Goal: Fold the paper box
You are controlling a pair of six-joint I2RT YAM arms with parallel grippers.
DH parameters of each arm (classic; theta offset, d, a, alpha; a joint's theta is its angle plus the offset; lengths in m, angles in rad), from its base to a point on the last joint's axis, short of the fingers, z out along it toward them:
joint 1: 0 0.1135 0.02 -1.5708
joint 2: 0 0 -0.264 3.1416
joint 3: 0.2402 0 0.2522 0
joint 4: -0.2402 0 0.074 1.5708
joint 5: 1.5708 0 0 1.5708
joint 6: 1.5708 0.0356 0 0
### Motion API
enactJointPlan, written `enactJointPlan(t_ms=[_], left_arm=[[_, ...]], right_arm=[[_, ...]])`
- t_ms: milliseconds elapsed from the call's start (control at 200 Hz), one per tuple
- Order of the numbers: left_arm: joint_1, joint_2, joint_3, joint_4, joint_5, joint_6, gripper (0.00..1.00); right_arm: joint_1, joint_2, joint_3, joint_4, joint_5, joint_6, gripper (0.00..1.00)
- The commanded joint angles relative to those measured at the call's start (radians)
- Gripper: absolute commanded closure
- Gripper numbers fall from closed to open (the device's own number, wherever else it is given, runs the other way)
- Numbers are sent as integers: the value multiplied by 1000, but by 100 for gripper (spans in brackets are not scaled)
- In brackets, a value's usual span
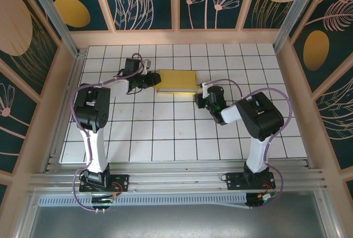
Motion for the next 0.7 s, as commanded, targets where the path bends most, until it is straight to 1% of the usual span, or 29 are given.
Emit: enactJointPlan(t_ms=[0, 110, 205, 325, 370, 415, 435, 485, 581, 636, 696], left_arm=[[1, 25, 19, -18, -49, 3, 68], [1, 25, 25, -17, -50, -3, 68], [-2, 22, 34, -22, -50, 0, 68], [-10, 24, 57, -47, -59, 25, 68], [-12, 26, 64, -56, -63, 34, 68], [-13, 29, 70, -63, -68, 38, 68], [-15, 30, 71, -66, -72, 38, 68], [-16, 31, 73, -68, -81, 43, 68], [-18, 34, 75, -70, -85, 46, 68], [-18, 36, 77, -70, -87, 45, 68], [-18, 36, 77, -70, -88, 47, 68]], right_arm=[[3, -75, -36, -1, -20, 1, 74], [-7, -121, -86, 17, -68, 25, 67], [-26, -177, -138, 47, -125, 77, 65], [-76, -299, -207, 108, -253, 164, 63], [-105, -340, -220, 129, -316, 213, 60], [-134, -366, -212, 133, -353, 274, 58], [-148, -371, -198, 127, -370, 300, 58], [-181, -358, -144, 85, -461, 354, 60], [-222, -273, 52, -80, -596, 452, 61], [-225, -205, 184, -211, -621, 471, 61], [-220, -125, 333, -383, -607, 446, 61]])
